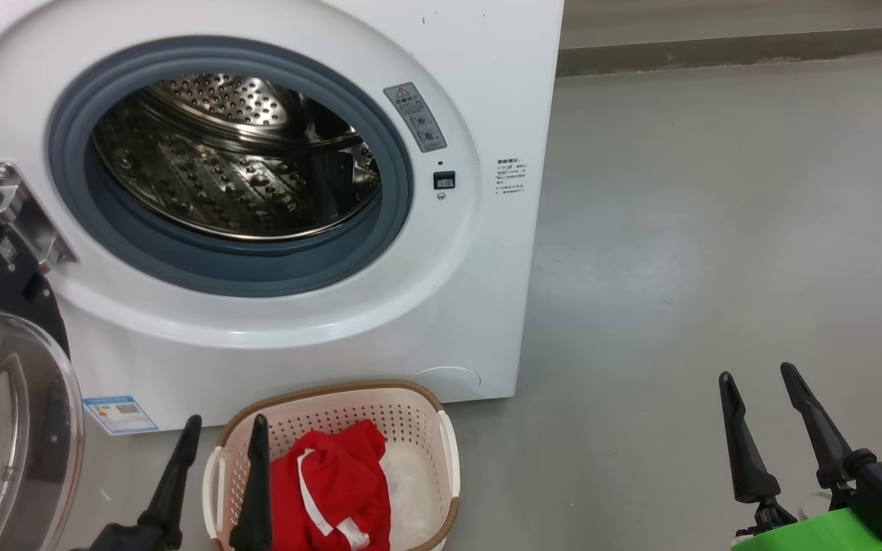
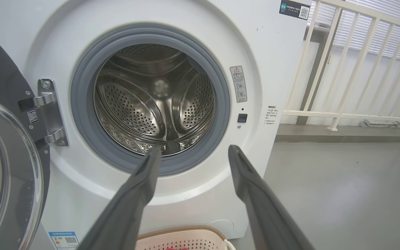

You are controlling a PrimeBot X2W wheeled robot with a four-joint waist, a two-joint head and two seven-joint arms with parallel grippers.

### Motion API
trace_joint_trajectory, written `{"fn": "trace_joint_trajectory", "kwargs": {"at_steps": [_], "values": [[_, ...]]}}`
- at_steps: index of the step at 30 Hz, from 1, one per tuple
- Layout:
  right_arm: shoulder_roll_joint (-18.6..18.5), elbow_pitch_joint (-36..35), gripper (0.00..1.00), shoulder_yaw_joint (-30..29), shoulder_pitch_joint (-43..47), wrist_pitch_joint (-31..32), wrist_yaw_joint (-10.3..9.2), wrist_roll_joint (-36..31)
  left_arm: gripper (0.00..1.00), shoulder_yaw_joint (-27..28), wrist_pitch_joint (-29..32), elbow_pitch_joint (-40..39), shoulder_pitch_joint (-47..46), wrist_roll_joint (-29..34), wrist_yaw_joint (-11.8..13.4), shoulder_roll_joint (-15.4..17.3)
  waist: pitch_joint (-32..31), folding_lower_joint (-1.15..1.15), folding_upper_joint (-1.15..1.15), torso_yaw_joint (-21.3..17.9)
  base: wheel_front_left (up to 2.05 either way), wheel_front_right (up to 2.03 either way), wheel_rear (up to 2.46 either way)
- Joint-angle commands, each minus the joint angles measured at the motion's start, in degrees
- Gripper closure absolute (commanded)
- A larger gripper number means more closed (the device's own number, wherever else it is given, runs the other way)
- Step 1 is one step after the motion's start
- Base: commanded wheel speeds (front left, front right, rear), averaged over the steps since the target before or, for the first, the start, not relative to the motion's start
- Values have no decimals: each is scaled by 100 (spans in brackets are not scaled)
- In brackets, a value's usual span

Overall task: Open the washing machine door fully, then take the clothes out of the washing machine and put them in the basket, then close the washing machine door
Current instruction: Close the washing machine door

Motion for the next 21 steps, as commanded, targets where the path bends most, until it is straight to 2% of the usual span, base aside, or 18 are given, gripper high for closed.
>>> {"fn": "trace_joint_trajectory", "kwargs": {"at_steps": [1, 11, 21], "values": [[-79, -173, 0, 107, -41, -36, 36, -17, 0, 164, -13, -177, -36, 25, 61, 92, 4, 0, 0, 2, 0, 0, 0], [-79, -179, 0, 115, -58, -28, 36, -32, 0, 147, -18, -163, -61, 33, 125, 129, 61, 0, 0, 14, -22, 22, 0], [-79, -154, 0, 122, -96, -23, 36, -41, 0, 110, -15, -165, -89, 36, 163, 162, 72, 0, 0, 18, -139, 139, 0]]}}
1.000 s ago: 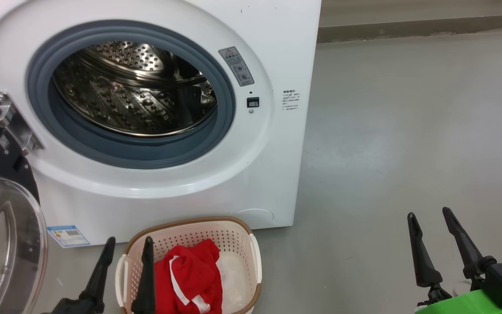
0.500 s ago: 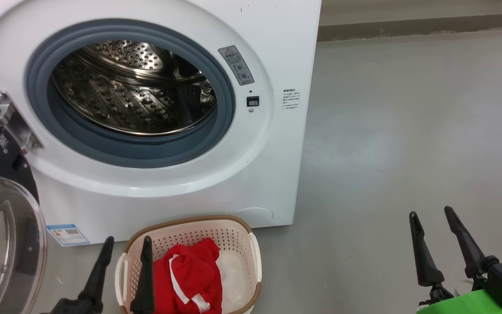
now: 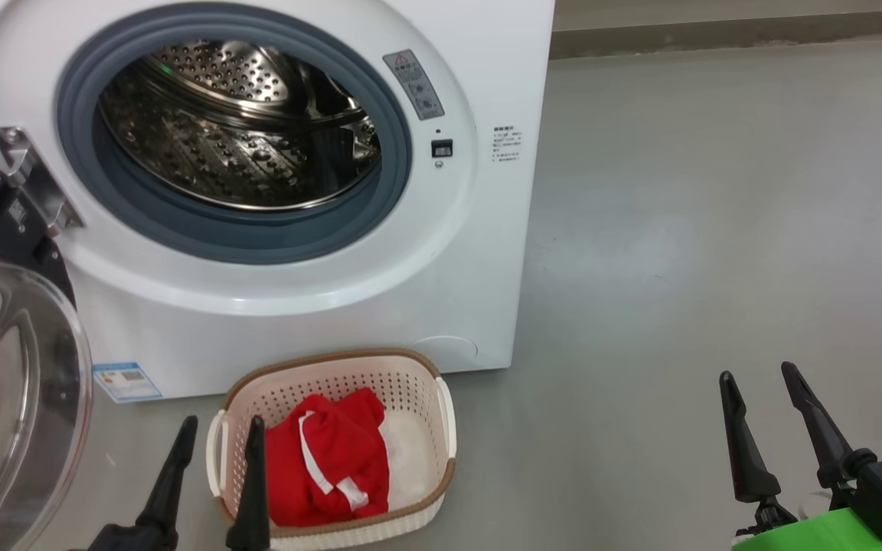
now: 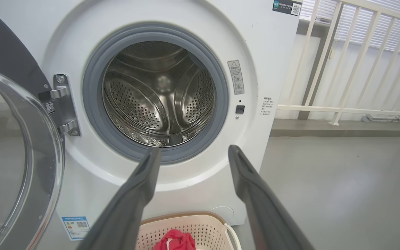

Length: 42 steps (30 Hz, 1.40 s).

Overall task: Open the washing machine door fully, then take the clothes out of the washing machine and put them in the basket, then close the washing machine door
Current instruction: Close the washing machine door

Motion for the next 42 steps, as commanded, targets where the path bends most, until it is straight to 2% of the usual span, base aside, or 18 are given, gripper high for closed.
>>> {"fn": "trace_joint_trajectory", "kwargs": {"at_steps": [1, 11, 23, 32, 42], "values": [[-81, -137, 0, 130, -99, -24, 36, -42, 0, 160, -16, -155, -89, 34, 64, 65, 1, 0, 0, -1, -150, 150, 0], [-81, -173, 0, 129, -101, -9, 36, -54, 0, 64, 23, -156, -101, 49, 59, 107, 13, 0, 0, 20, -75, 75, 0], [-81, -186, 0, 144, -89, -7, 36, -23, 0, 3, 151, -274, -97, 225, 324, 131, 72, 0, 0, 164, 0, 0, 0], [-81, -196, 0, 199, -100, -11, 36, -49, 0, 13, 159, -407, -102, 258, 452, 146, 58, 0, 0, 547, 0, 0, 0], [-81, -235, 0, 253, -96, 48, 36, -113, 0, -15, 170, -529, -42, 268, 560, 140, -10, 0, 0, 1243, 0, 0, 0]]}}
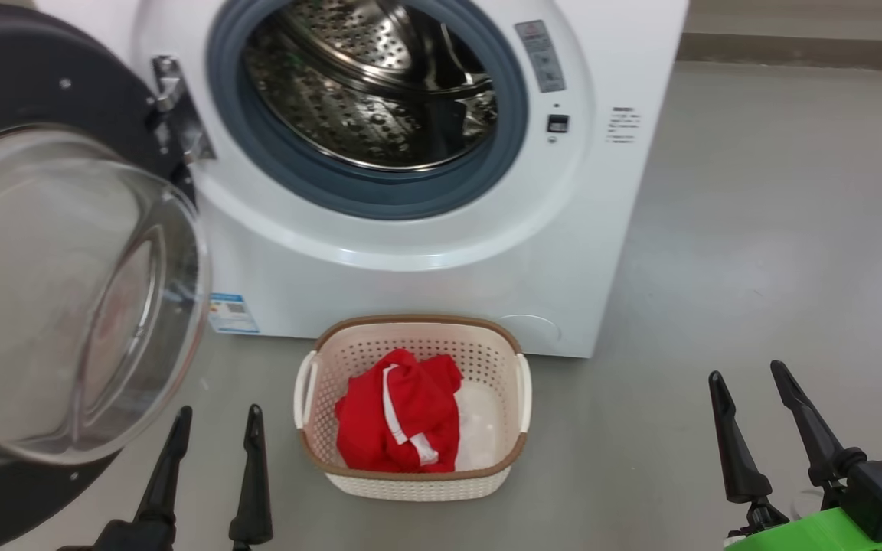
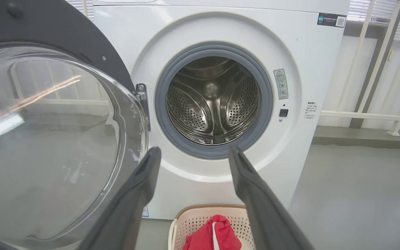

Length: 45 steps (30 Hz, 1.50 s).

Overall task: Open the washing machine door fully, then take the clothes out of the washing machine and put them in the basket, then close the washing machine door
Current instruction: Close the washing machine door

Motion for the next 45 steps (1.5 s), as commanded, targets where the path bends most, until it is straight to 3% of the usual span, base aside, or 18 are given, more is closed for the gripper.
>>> {"fn": "trace_joint_trajectory", "kwargs": {"at_steps": [1, 11, 25, 45], "values": [[-81, -176, 0, 150, -94, 7, 36, -68, 0, 164, 18, -188, -36, 52, 49, 66, -32, 0, 0, 293, 0, 0, 0], [-81, -224, 0, 264, -93, 51, 36, -78, 0, 142, 59, -349, -2, 87, 140, 113, -39, 0, 0, 1043, 0, 0, 0], [-81, -240, 0, 345, -101, 63, 36, -88, 0, 137, 102, -508, 34, 111, 271, 151, -48, 0, 0, 1749, 0, 0, 0], [-81, -210, 0, 379, -70, 80, 36, -58, 0, 267, 123, -661, 146, 80, 515, 188, -149, 0, 0, 2140, 0, 0, 0]]}}
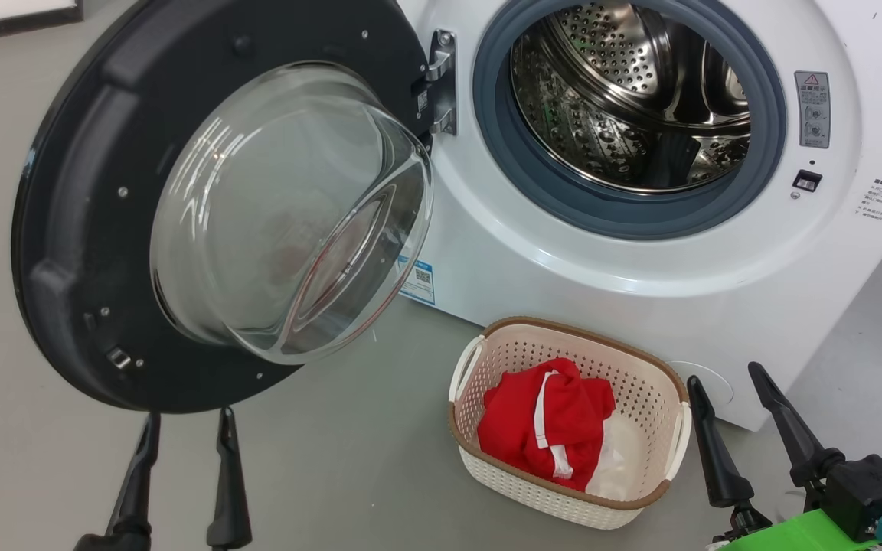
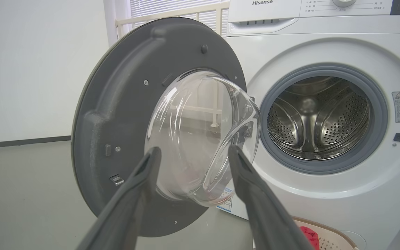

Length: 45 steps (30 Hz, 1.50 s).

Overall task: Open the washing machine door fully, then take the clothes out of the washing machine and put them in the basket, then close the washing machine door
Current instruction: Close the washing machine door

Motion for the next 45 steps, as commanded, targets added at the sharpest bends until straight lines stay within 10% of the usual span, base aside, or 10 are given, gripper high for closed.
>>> {"fn": "trace_joint_trajectory", "kwargs": {"at_steps": [1, 2, 4, 5, 25, 45], "values": [[-79, -154, 0, 159, -72, 2, 36, 3, 39, 227, -33, -190, -79, 2, 49, 53, 10, 0, 0, -3, 0, 0, 0], [-79, -154, 0, 159, -72, 2, 36, 3, 39, 227, -33, -190, -79, 2, 49, 53, 10, 0, 0, -3, 0, 0, 0], [-79, -170, 0, 157, -71, 11, 36, -7, 98, 237, -53, -204, -81, -26, 54, 44, 23, 0, 0, -9, 0, 0, 0], [-79, -177, 0, 156, -69, 15, 36, -9, 100, 247, -72, -218, -88, -47, 53, 37, 32, 0, 0, -12, 0, 0, 0], [-79, -291, 0, 123, -72, 155, 36, -101, 100, 1292, -370, -441, -1164, -793, -164, 274, 144, 0, 0, -154, 0, 0, 0], [-79, -369, 0, 129, -30, 225, 36, -128, 100, 2731, 87, 1999, -3485, -2671, -910, 1027, 101, 0, 0, -517, 0, 0, 0]]}}
